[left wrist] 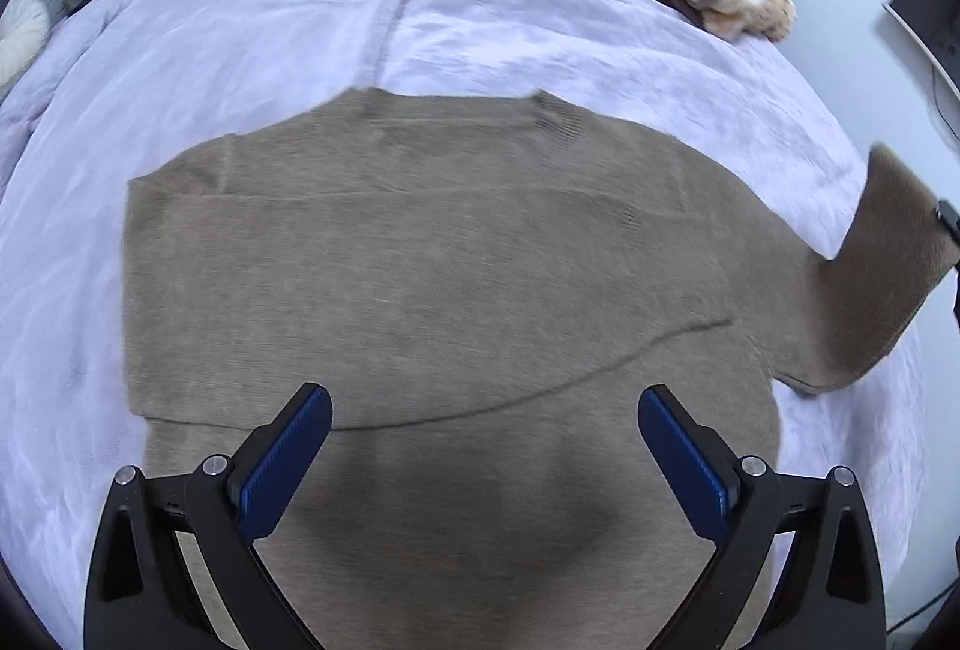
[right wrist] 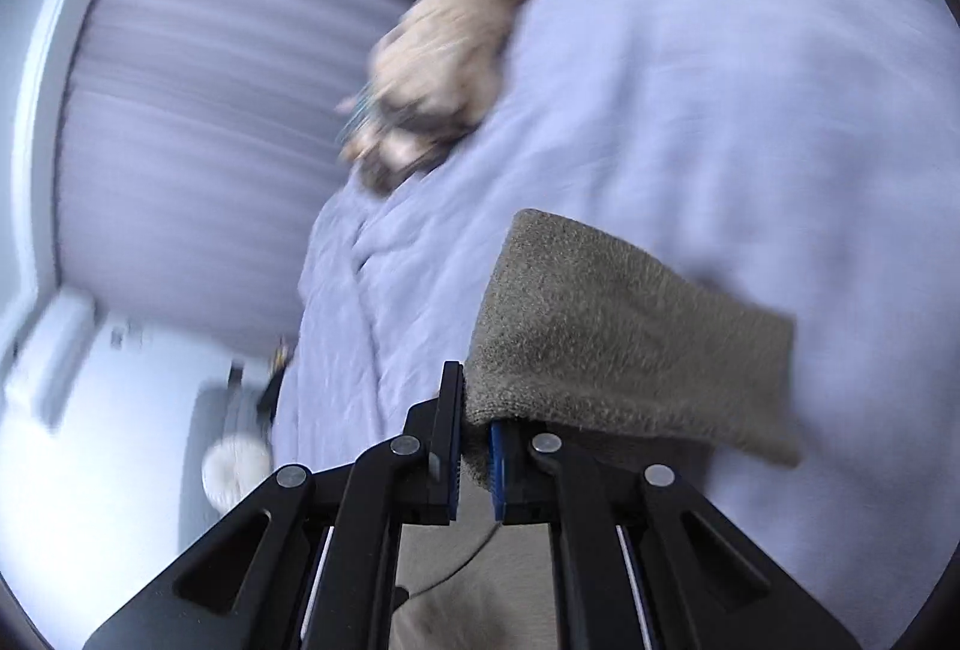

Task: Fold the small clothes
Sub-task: 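Grasp the other sleeve cuff with the right gripper and lift it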

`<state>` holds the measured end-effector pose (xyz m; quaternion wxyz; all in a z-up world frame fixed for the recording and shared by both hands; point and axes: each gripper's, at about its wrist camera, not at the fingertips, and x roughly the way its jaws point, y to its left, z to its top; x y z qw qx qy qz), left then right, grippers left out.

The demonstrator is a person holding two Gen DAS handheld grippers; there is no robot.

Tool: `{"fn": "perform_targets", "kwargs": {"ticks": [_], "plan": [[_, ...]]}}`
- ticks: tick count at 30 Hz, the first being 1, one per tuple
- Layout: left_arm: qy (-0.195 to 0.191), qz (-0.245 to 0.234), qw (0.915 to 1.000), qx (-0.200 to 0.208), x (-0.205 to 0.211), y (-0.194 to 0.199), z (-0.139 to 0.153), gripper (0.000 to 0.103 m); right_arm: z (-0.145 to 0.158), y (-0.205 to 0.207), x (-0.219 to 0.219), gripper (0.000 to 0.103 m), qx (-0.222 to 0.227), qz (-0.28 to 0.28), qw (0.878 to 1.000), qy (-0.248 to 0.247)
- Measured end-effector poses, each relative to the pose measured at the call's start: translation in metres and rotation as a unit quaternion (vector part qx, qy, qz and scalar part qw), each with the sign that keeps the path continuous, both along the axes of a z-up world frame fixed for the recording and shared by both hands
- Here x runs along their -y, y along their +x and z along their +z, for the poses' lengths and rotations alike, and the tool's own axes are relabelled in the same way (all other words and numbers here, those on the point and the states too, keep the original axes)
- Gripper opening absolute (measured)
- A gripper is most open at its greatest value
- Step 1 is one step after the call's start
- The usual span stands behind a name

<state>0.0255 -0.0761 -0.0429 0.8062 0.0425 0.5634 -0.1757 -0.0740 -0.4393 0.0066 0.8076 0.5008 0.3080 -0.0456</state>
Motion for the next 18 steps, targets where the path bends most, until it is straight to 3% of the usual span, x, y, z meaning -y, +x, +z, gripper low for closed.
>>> {"fn": "perform_targets", "kwargs": {"ticks": [5, 9, 13, 15, 17, 18], "plan": [[0.007, 0.042, 0.9991, 0.006, -0.048, 0.015, -0.006, 0.102, 0.002, 0.097, -0.106, 0.008, -0.016, 0.16, 0.984, -0.071], [0.011, 0.073, 0.9973, 0.003, -0.081, 0.023, -0.017, 0.103, -0.045, 0.145, -0.185, 0.008, -0.064, 0.243, 0.965, -0.07], [0.009, 0.087, 0.9961, -0.002, -0.102, 0.029, -0.027, 0.103, -0.105, 0.168, -0.224, 0.015, -0.148, 0.263, 0.952, -0.05], [-0.001, 0.091, 0.9959, -0.003, -0.112, 0.031, -0.029, 0.103, -0.121, 0.17, -0.218, 0.035, -0.177, 0.235, 0.956, -0.013], [-0.03, 0.095, 0.995, -0.007, -0.121, 0.035, -0.029, 0.103, -0.119, 0.157, -0.207, 0.061, -0.167, 0.193, 0.967, 0.022], [-0.056, 0.097, 0.9936, -0.013, -0.126, 0.038, -0.03, 0.102, -0.116, 0.148, -0.2, 0.061, -0.157, 0.163, 0.974, 0.029]]}}
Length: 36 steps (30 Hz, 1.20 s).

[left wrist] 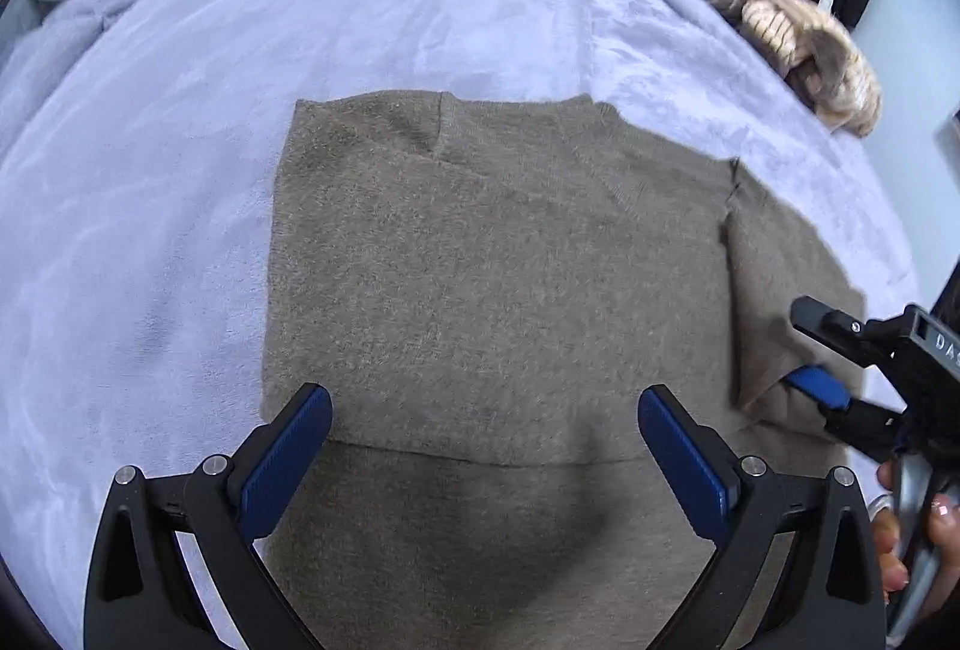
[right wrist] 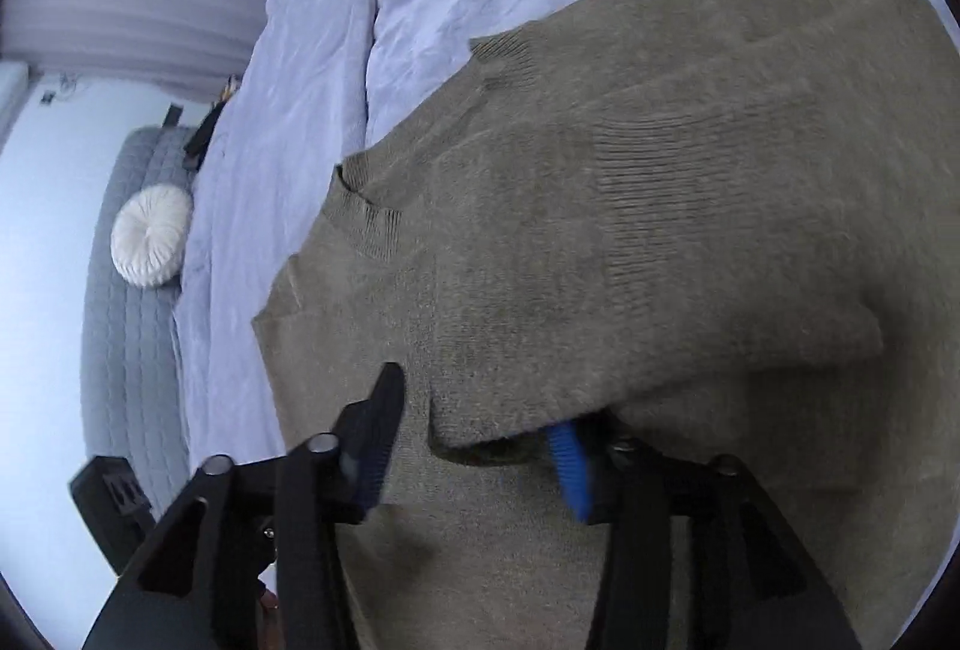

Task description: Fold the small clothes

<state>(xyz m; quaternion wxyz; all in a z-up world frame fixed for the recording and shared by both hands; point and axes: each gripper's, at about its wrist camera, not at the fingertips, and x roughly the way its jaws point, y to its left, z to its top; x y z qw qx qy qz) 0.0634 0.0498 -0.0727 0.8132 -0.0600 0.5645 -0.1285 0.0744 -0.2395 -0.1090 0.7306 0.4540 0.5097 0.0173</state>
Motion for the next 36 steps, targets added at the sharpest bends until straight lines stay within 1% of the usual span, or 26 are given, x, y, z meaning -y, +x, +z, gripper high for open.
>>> {"fn": "perform_targets", "kwargs": {"ticks": [1, 2, 3, 4, 5, 6, 8, 10, 12, 13, 15, 16, 17, 18, 19, 20, 22, 24, 26, 27, 29, 32, 33, 34, 35, 36], "plan": [[-0.024, 0.001, 0.9997, -0.003, -0.005, 0.002, 0.0, 0.102, 0.005, -0.008, 0.006, 0.061, 0.008, -0.029, 1.0, -0.001], [-0.053, 0.002, 0.9986, -0.007, -0.01, 0.005, 0.001, 0.102, 0.007, -0.008, 0.015, 0.055, 0.011, -0.057, 0.998, -0.005], [-0.074, 0.002, 0.9972, -0.01, -0.012, 0.008, 0.001, 0.102, 0.011, -0.008, 0.021, 0.045, 0.014, -0.07, 0.997, -0.01], [-0.101, 0.002, 0.9948, -0.013, -0.016, 0.011, 0.001, 0.102, 0.014, 0.001, 0.022, 0.02, 0.016, -0.066, 0.997, -0.025], [-0.131, 0.001, 0.9913, -0.016, -0.019, 0.014, 0.001, 0.102, 0.019, 0.005, 0.019, 0.015, 0.023, -0.051, 0.998, -0.036], [-0.169, 0.002, 0.9852, -0.024, -0.023, 0.018, 0.0, 0.102, 0.025, 0.014, 0.009, 0.013, 0.035, -0.024, 0.998, -0.051], [-0.234, 0.01, 0.971, -0.048, -0.031, 0.027, -0.007, 0.102, 0.04, 0.031, -0.023, 0.012, 0.068, 0.062, 0.991, -0.098], [-0.265, 0.018, 0.9622, -0.06, -0.035, 0.033, -0.013, 0.102, 0.047, 0.042, -0.062, 0.012, 0.088, 0.152, 0.976, -0.125], [-0.28, 0.015, 0.9568, -0.076, -0.034, 0.039, -0.02, 0.102, 0.045, 0.047, -0.098, 0.013, 0.091, 0.225, 0.959, -0.145], [-0.284, 0.013, 0.9551, -0.084, -0.031, 0.041, -0.023, 0.102, 0.04, 0.048, -0.115, 0.015, 0.084, 0.259, 0.95, -0.154], [-0.277, 0.006, 0.9556, -0.1, -0.022, 0.043, -0.029, 0.102, 0.03, 0.042, -0.132, 0.016, 0.069, 0.291, 0.941, -0.158], [-0.27, 0.002, 0.9573, -0.104, -0.018, 0.044, -0.031, 0.102, 0.024, 0.04, -0.137, 0.02, 0.054, 0.302, 0.94, -0.152], [-0.265, -0.002, 0.9584, -0.106, -0.013, 0.044, -0.032, 0.102, 0.021, 0.037, -0.137, 0.034, 0.044, 0.307, 0.939, -0.149], [-0.261, -0.006, 0.9591, -0.109, -0.01, 0.044, -0.033, 0.102, 0.02, 0.032, -0.135, 0.039, 0.038, 0.308, 0.939, -0.148], [-0.257, -0.008, 0.9599, -0.11, -0.007, 0.044, -0.035, 0.102, 0.02, 0.027, -0.132, 0.043, 0.035, 0.305, 0.94, -0.147], [-0.252, -0.007, 0.9613, -0.111, -0.004, 0.045, -0.036, 0.102, 0.021, 0.019, -0.123, 0.043, 0.033, 0.298, 0.944, -0.139], [-0.245, 0.0, 0.9627, -0.114, -0.001, 0.048, -0.038, 0.102, 0.02, 0.006, -0.102, 0.043, 0.023, 0.269, 0.956, -0.117], [-0.245, 0.008, 0.9626, -0.116, 0.004, 0.053, -0.04, 0.102, 0.017, -0.009, -0.074, 0.043, 0.004, 0.223, 0.971, -0.089], [-0.25, 0.013, 0.9611, -0.116, 0.012, 0.059, -0.04, 0.102, 0.009, -0.025, -0.046, 0.044, -0.014, 0.164, 0.985, -0.049], [-0.254, 0.014, 0.96, -0.116, 0.018, 0.063, -0.04, 0.102, 0.006, -0.032, -0.034, 0.044, -0.02, 0.138, 0.99, -0.032], [-0.255, 0.018, 0.9597, -0.116, 0.026, 0.07, -0.041, 0.102, -0.001, -0.049, -0.01, 0.045, -0.025, 0.083, 0.996, 0.004], [-0.249, 0.038, 0.9614, -0.111, 0.035, 0.081, -0.041, 0.102, -0.009, -0.069, 0.014, 0.046, -0.025, 0.021, 0.999, 0.041], [-0.249, 0.048, 0.9614, -0.107, 0.035, 0.083, -0.041, 0.098, -0.013, -0.073, 0.019, 0.047, -0.025, 0.005, 0.998, 0.049], [-0.246, 0.056, 0.9624, -0.101, 0.033, 0.084, -0.039, 0.075, -0.016, -0.079, 0.026, 0.05, -0.025, -0.017, 0.998, 0.061], [-0.235, 0.058, 0.9655, -0.095, 0.032, 0.085, -0.037, 0.055, -0.018, -0.085, 0.03, 0.051, -0.026, -0.033, 0.997, 0.068], [-0.223, 0.055, 0.9687, -0.094, 0.03, 0.085, -0.037, 0.015, -0.02, -0.09, 0.034, 0.051, -0.025, -0.05, 0.996, 0.077]]}}
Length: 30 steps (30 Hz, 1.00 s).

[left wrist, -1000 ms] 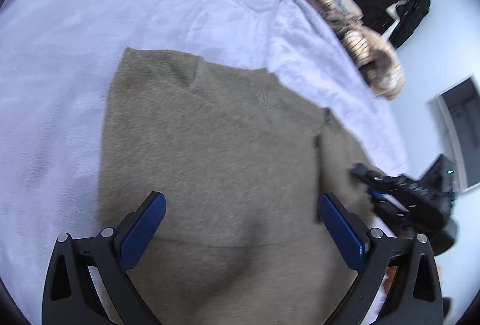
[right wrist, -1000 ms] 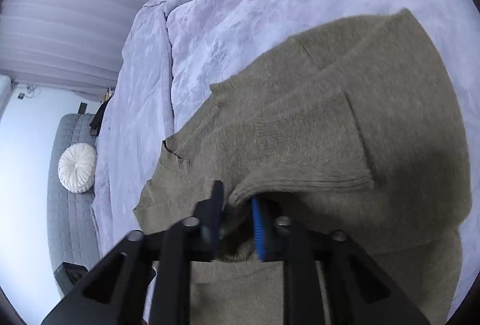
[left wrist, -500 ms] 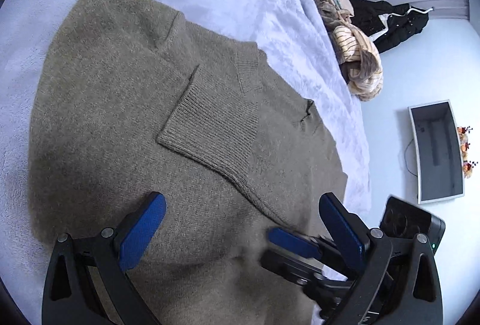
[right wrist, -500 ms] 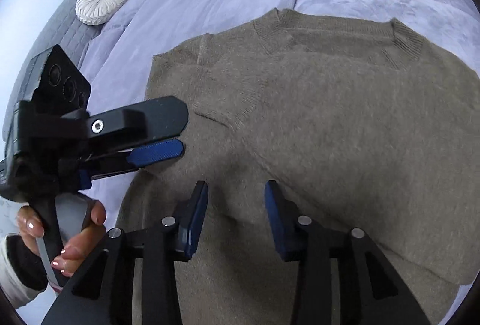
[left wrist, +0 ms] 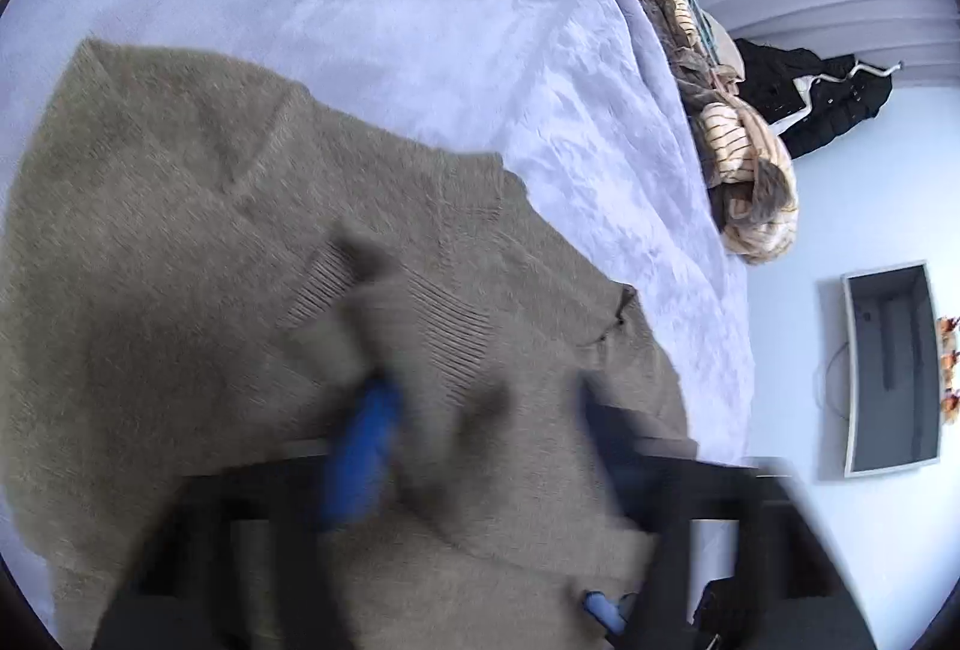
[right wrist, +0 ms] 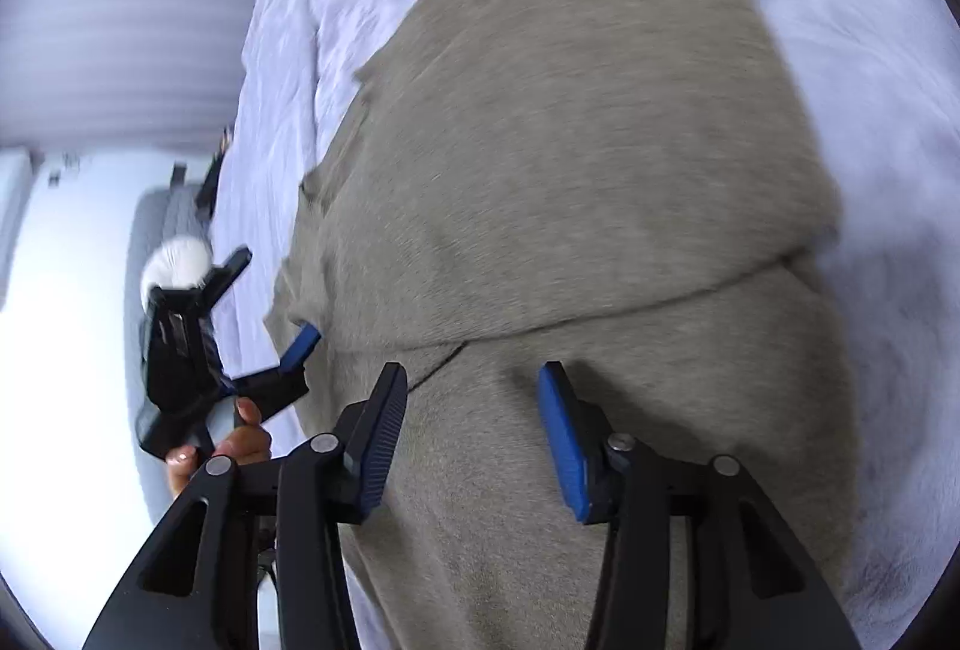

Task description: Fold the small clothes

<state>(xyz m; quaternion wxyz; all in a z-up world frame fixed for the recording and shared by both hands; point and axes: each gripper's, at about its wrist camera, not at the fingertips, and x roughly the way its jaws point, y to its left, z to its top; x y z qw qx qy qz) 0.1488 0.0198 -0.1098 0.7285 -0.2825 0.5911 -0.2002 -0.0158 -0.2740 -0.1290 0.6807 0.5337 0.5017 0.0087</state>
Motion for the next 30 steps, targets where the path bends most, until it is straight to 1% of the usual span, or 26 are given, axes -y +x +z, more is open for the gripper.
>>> {"fn": "perform_targets", "kwargs": {"ticks": [1, 3, 6, 7, 8, 9, 10, 13, 14, 16, 18, 19, 20, 21, 22, 23, 24, 25, 26, 28, 29, 30], "plan": [[0.009, -0.004, 0.9999, 0.003, -0.002, 0.0, 0.001, 0.007, -0.003, -0.005, 0.004, 0.052, 0.001, -0.019, 1.0, 0.009], [0.014, -0.006, 0.9995, 0.026, -0.008, -0.003, 0.01, 0.007, -0.007, -0.014, 0.017, 0.052, 0.001, -0.062, 0.998, 0.022], [0.021, -0.024, 0.9977, 0.06, -0.013, -0.012, 0.028, 0.007, -0.015, -0.019, 0.035, 0.052, 0.004, -0.136, 0.99, 0.047], [0.021, -0.027, 0.9975, 0.063, -0.014, -0.014, 0.031, 0.007, -0.019, -0.017, 0.04, 0.043, 0.006, -0.155, 0.986, 0.055], [0.021, -0.028, 0.9973, 0.064, -0.015, -0.017, 0.033, 0.007, -0.022, -0.013, 0.045, 0.012, 0.003, -0.16, 0.986, 0.05], [0.019, -0.031, 0.9972, 0.066, -0.017, -0.022, 0.036, 0.007, -0.02, -0.007, 0.046, 0.009, -0.003, -0.15, 0.988, 0.033], [0.019, -0.032, 0.997, 0.067, -0.019, -0.026, 0.037, 0.007, -0.014, -0.002, 0.048, 0.008, -0.001, -0.128, 0.992, 0.012], [0.025, -0.037, 0.9962, 0.075, -0.027, -0.046, 0.038, 0.007, 0.015, 0.006, 0.055, 0.008, 0.034, -0.063, 0.996, -0.046], [0.032, -0.043, 0.9957, 0.076, -0.028, -0.053, 0.034, 0.007, 0.018, 0.005, 0.058, 0.008, 0.035, -0.05, 0.997, -0.057], [0.052, -0.054, 0.9951, 0.065, -0.028, -0.06, 0.021, 0.007, 0.014, 0.006, 0.062, 0.008, 0.017, -0.021, 0.997, -0.076], [0.089, -0.061, 0.9929, 0.049, -0.028, -0.065, 0.008, 0.007, 0.001, 0.008, 0.059, 0.009, -0.011, 0.01, 0.995, -0.096], [0.104, -0.058, 0.9916, 0.05, -0.029, -0.068, 0.008, 0.01, -0.007, 0.007, 0.057, 0.009, -0.022, 0.024, 0.994, -0.104], [0.112, -0.056, 0.9906, 0.055, -0.031, -0.07, 0.011, 0.018, -0.012, 0.005, 0.055, 0.009, -0.026, 0.029, 0.994, -0.105], [0.142, -0.047, 0.9864, 0.068, -0.036, -0.073, 0.019, 0.039, -0.013, 0.004, 0.055, 0.012, -0.023, 0.026, 0.994, -0.099], [0.176, -0.034, 0.9801, 0.085, -0.04, -0.075, 0.027, 0.071, -0.012, 0.002, 0.056, 0.016, -0.023, 0.02, 0.995, -0.092], [0.195, -0.023, 0.9749, 0.105, -0.045, -0.078, 0.035, 0.083, -0.011, -0.001, 0.056, 0.026, -0.022, 0.016, 0.996, -0.081], [0.197, -0.017, 0.9716, 0.13, -0.05, -0.08, 0.044, 0.086, -0.008, -0.003, 0.056, 0.032, -0.019, 0.014, 0.997, -0.074], [0.187, -0.024, 0.9728, 0.134, -0.053, -0.078, 0.046, 0.086, -0.005, -0.005, 0.054, 0.045, -0.013, 0.016, 0.997, -0.069], [0.179, -0.033, 0.9753, 0.126, -0.055, -0.073, 0.046, 0.086, -0.001, -0.005, 0.051, 0.05, -0.011, 0.019, 0.997, -0.071], [0.159, -0.049, 0.9816, 0.095, -0.056, -0.059, 0.038, 0.086, 0.008, -0.006, 0.046, 0.05, -0.015, 0.027, 0.996, -0.086], [0.155, -0.054, 0.9834, 0.079, -0.054, -0.051, 0.031, 0.086, 0.012, -0.008, 0.045, 0.05, -0.013, 0.027, 0.995, -0.093], [0.154, -0.056, 0.9837, 0.073, -0.052, -0.047, 0.026, 0.086, 0.017, -0.008, 0.045, 0.05, -0.011, 0.026, 0.995, -0.1]]}}
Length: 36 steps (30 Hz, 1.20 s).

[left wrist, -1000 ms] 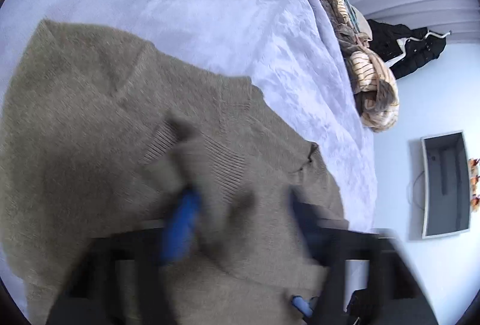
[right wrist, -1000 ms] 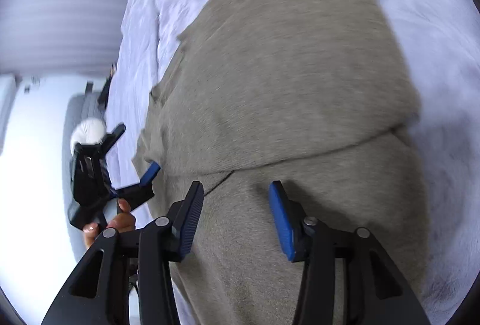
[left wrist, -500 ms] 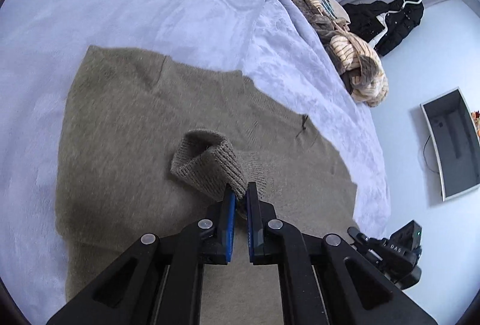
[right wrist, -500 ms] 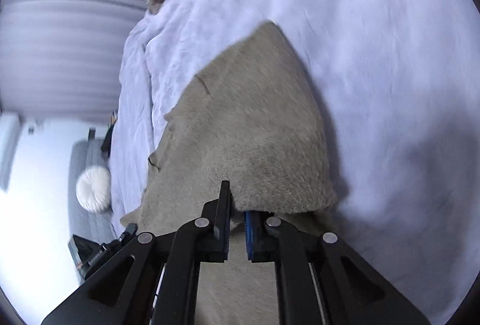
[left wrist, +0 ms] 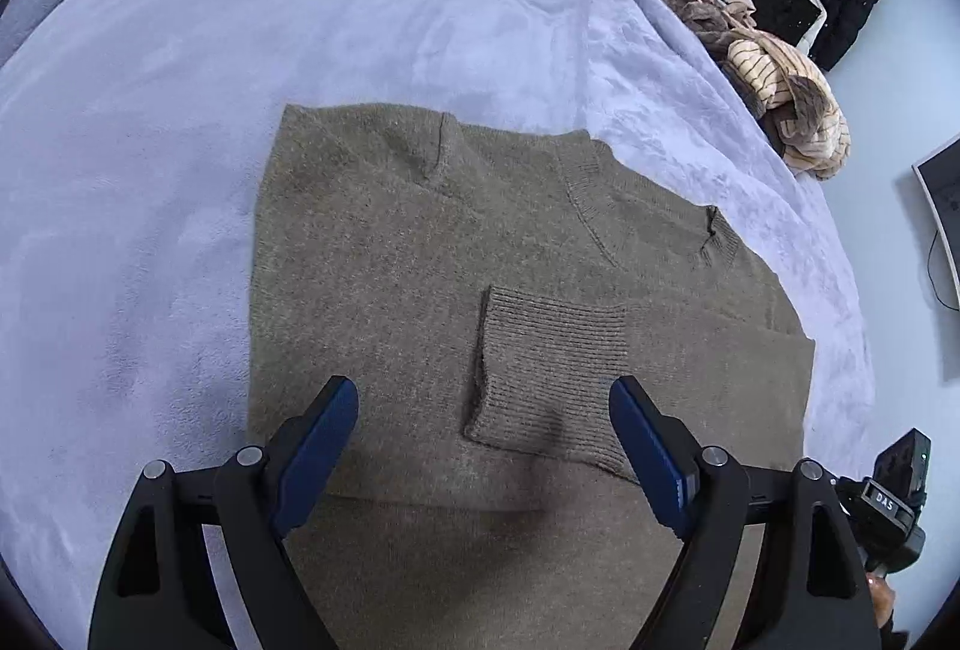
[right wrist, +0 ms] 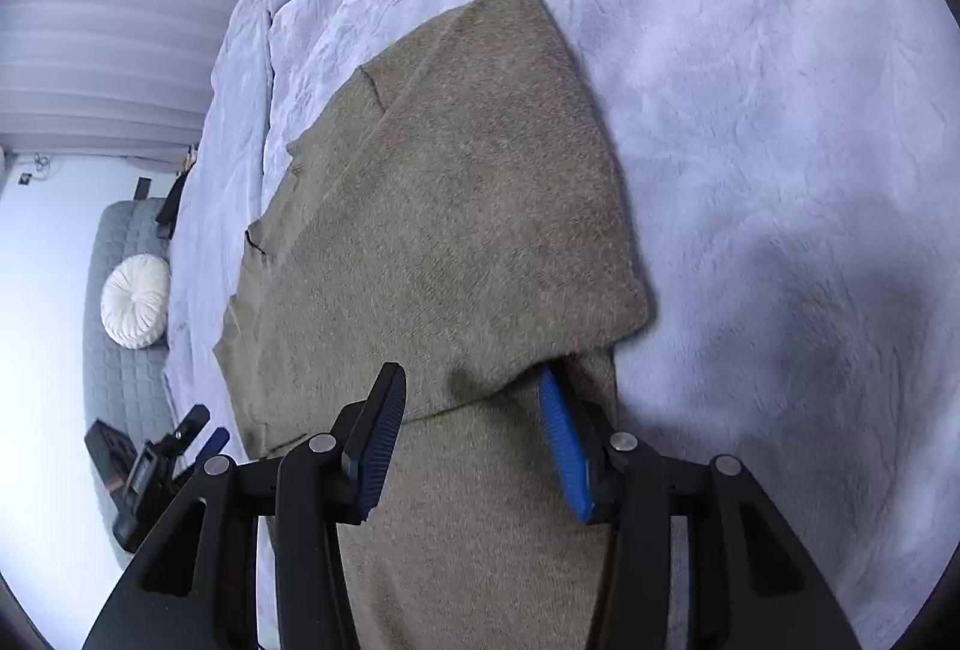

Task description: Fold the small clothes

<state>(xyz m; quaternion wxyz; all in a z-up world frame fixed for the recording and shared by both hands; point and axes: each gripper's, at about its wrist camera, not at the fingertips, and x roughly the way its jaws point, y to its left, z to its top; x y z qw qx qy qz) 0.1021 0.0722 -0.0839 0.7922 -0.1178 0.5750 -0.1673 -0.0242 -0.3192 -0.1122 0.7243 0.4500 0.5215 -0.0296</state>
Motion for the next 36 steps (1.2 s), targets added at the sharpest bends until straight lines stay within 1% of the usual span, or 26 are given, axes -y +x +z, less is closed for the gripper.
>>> {"fn": "perform_targets", "kwargs": {"ticks": [3, 5, 6, 7, 8, 9, 10, 11, 12, 13, 14, 16, 18, 19, 21, 24, 25, 26, 27, 28, 29, 30, 31, 32, 34, 36], "plan": [[-0.001, -0.007, 0.9993, -0.038, 0.01, 0.008, -0.019, 0.086, 0.021, -0.005, 0.004, 0.05, 0.015, 0.001, 0.999, -0.043], [-0.008, -0.014, 0.999, -0.042, 0.015, 0.005, -0.023, 0.086, 0.037, 0.0, 0.007, 0.051, 0.029, 0.012, 0.995, -0.092], [-0.004, -0.021, 0.9991, -0.037, 0.018, 0.002, -0.023, 0.084, 0.04, 0.003, 0.012, 0.053, 0.028, 0.016, 0.993, -0.115], [0.0, -0.028, 0.999, -0.035, 0.02, 0.001, -0.022, 0.078, 0.04, 0.009, 0.017, 0.056, 0.019, 0.015, 0.991, -0.134], [0.002, -0.034, 0.9988, -0.036, 0.022, 0.0, -0.022, 0.075, 0.035, 0.015, 0.027, 0.056, 0.009, 0.008, 0.99, -0.139], [0.004, -0.037, 0.9986, -0.038, 0.023, 0.0, -0.022, 0.07, 0.026, 0.022, 0.038, 0.056, 0.003, -0.004, 0.992, -0.129], [0.005, -0.038, 0.9985, -0.038, 0.025, -0.001, -0.021, 0.053, 0.016, 0.027, 0.047, 0.056, -0.004, -0.013, 0.994, -0.112], [0.004, -0.042, 0.9984, -0.037, 0.026, -0.001, -0.021, 0.039, 0.002, 0.033, 0.056, 0.056, -0.019, -0.023, 0.996, -0.08], [0.007, -0.049, 0.9981, -0.038, 0.029, -0.001, -0.022, 0.019, -0.012, 0.038, 0.061, 0.056, -0.028, -0.03, 0.998, -0.046], [0.012, -0.048, 0.9982, -0.035, 0.03, -0.001, -0.02, 0.016, -0.02, 0.043, 0.063, 0.042, -0.029, -0.032, 0.999, -0.015], [0.01, -0.048, 0.9985, -0.022, 0.029, -0.003, -0.016, 0.01, -0.019, 0.047, 0.061, 0.013, -0.023, -0.021, 0.999, -0.014], [0.013, -0.051, 0.9986, -0.002, 0.024, -0.009, -0.007, 0.009, 0.001, 0.055, 0.051, 0.011, 0.003, 0.023, 0.998, -0.054], [0.018, -0.053, 0.9984, 0.009, 0.019, -0.016, -0.004, 0.008, 0.027, 0.057, 0.039, 0.011, 0.041, 0.077, 0.991, -0.099], [0.023, -0.053, 0.9983, 0.008, 0.017, -0.019, -0.005, 0.008, 0.034, 0.059, 0.035, 0.01, 0.046, 0.1, 0.987, -0.118], [0.04, -0.055, 0.9977, -0.003, 0.018, -0.026, -0.015, 0.006, 0.034, 0.061, 0.033, 0.01, 0.035, 0.124, 0.98, -0.154], [0.049, -0.047, 0.9977, 0.001, 0.016, -0.031, -0.02, 0.006, 0.009, 0.063, 0.046, 0.011, -0.022, 0.124, 0.972, -0.196], [0.052, -0.043, 0.9977, 0.0, 0.015, -0.031, -0.018, 0.006, -0.002, 0.062, 0.051, 0.014, -0.037, 0.115, 0.975, -0.187], [0.058, -0.04, 0.9975, 0.002, 0.015, -0.032, -0.016, 0.006, -0.004, 0.057, 0.058, 0.017, -0.039, 0.103, 0.978, -0.177], [0.076, -0.035, 0.9965, 0.01, 0.014, -0.033, -0.01, 0.006, -0.002, 0.054, 0.061, 0.02, -0.036, 0.088, 0.981, -0.171], [0.088, -0.032, 0.9955, 0.02, 0.013, -0.034, -0.004, 0.006, 0.003, 0.051, 0.062, 0.03, -0.036, 0.077, 0.982, -0.171], [0.088, -0.032, 0.9951, 0.03, 0.009, -0.035, 0.003, 0.006, 0.007, 0.046, 0.062, 0.042, -0.041, 0.07, 0.981, -0.174], [0.082, -0.033, 0.9956, 0.033, 0.006, -0.035, 0.009, 0.006, 0.012, 0.041, 0.062, 0.046, -0.042, 0.062, 0.982, -0.172], [0.073, -0.033, 0.9961, 0.037, 0.002, -0.035, 0.016, 0.006, 0.018, 0.033, 0.06, 0.048, -0.035, 0.053, 0.985, -0.161], [0.069, -0.035, 0.9962, 0.04, 0.001, -0.035, 0.021, 0.006, 0.023, 0.025, 0.058, 0.049, -0.024, 0.046, 0.989, -0.141], [0.07, -0.048, 0.9952, 0.049, 0.002, -0.034, 0.03, 0.006, 0.029, 0.009, 0.051, 0.049, -0.011, 0.037, 0.994, -0.103], [0.073, -0.063, 0.9937, 0.057, 0.01, -0.032, 0.035, 0.006, 0.031, 0.0, 0.041, 0.049, -0.004, 0.033, 0.996, -0.08]]}}
